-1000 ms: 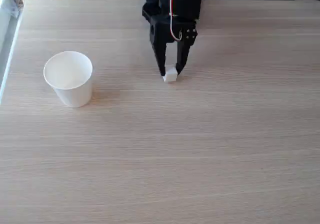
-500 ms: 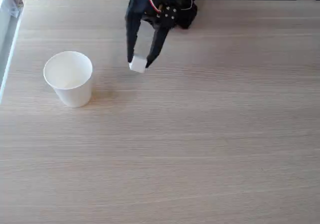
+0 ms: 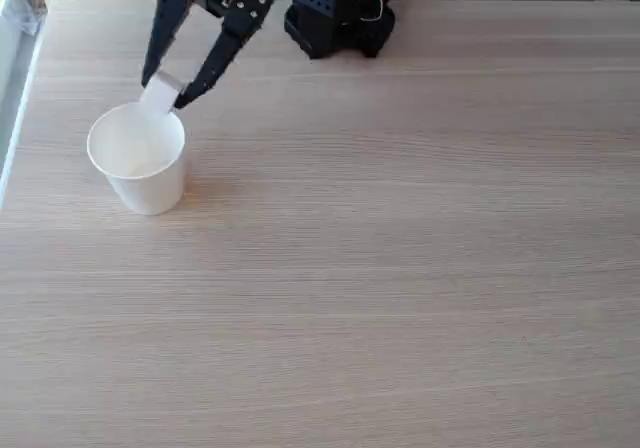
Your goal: Grasp a block and put it in the bin.
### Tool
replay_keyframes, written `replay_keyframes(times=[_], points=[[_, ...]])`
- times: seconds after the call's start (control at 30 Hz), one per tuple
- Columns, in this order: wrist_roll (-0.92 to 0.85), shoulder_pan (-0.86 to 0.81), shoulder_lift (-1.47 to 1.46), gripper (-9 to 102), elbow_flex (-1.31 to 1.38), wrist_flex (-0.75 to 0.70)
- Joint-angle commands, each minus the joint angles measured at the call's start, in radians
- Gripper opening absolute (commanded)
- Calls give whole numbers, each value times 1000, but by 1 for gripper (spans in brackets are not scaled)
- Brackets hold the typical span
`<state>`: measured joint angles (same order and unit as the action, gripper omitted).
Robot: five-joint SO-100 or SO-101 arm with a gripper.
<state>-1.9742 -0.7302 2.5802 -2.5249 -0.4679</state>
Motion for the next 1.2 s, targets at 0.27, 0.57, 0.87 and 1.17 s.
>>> replay_keyframes(times=[0.27, 0.57, 0.87, 1.17], points=[[-29, -54, -196, 1, 60, 86], [-37, -72, -281, 2, 107, 144], [-94, -109, -325, 16, 118, 140], [-103, -104, -318, 23, 118, 130]])
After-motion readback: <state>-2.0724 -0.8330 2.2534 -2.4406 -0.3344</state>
